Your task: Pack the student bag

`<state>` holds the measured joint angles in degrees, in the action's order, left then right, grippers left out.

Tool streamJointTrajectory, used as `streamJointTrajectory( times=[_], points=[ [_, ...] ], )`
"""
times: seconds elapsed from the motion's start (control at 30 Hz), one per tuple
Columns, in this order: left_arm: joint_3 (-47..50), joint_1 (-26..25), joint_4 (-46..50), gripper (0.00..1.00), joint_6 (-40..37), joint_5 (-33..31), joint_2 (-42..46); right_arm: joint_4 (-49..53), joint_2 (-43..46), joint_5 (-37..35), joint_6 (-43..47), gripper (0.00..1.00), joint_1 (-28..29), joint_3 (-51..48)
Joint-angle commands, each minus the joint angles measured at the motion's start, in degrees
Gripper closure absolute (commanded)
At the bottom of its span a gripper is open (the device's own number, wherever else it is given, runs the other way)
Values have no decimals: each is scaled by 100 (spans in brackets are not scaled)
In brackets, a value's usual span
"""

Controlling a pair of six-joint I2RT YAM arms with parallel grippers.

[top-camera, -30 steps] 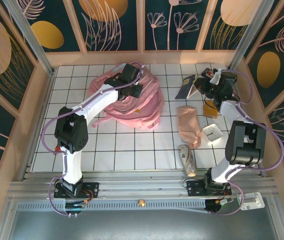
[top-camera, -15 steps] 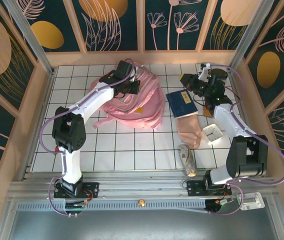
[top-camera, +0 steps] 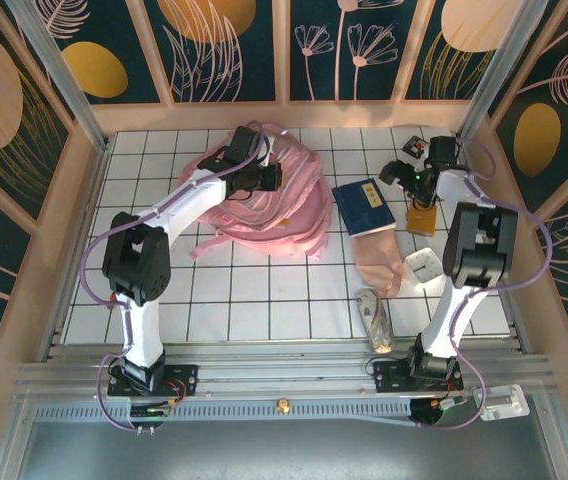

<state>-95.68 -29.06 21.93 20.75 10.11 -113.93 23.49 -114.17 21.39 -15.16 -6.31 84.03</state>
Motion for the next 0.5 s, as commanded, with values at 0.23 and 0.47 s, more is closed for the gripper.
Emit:
streamJointTrajectory(
  times=[0.23, 0.47],
  points=[
    [-679, -319, -341, 100, 245, 401, -852, 702, -1205, 1676, 890, 2, -61, 911],
    [-1185, -414, -178, 100, 203, 513, -1273, 555, -1576, 2206, 975, 8, 80, 801]
  ],
)
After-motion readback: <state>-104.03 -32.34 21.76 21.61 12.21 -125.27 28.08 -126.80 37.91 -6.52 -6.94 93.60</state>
